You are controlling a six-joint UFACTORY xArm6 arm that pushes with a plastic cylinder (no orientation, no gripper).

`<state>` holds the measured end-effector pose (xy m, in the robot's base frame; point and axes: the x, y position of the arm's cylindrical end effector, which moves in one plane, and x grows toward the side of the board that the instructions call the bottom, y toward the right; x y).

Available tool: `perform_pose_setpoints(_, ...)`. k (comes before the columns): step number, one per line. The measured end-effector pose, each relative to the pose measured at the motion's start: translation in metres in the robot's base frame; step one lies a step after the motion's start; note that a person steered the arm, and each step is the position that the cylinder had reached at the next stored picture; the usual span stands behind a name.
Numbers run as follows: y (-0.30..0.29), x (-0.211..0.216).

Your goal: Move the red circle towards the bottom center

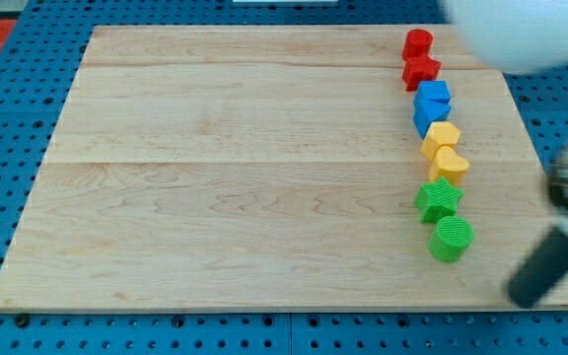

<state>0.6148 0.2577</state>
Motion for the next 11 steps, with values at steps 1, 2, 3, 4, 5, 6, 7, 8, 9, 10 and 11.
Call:
perform_pose_setpoints(1,0.037,-0.006)
perform_pose_setpoints(2,0.085,-0.07)
perform_pose_setpoints(3,0.088,-0.145)
perform_pose_setpoints(4,0.087,-0.237)
perform_pose_setpoints(5,0.085,-0.273)
perform_pose_setpoints(6,0.07,-0.301)
perform_pose_setpoints(7,0.076,-0.301)
perform_pose_setpoints(8,0.059,-0.319)
perform_pose_setpoints(9,0.03,-0.339)
perform_pose_setpoints(10,0.005,-0.34)
perform_pose_setpoints(11,-0.016,-0.366)
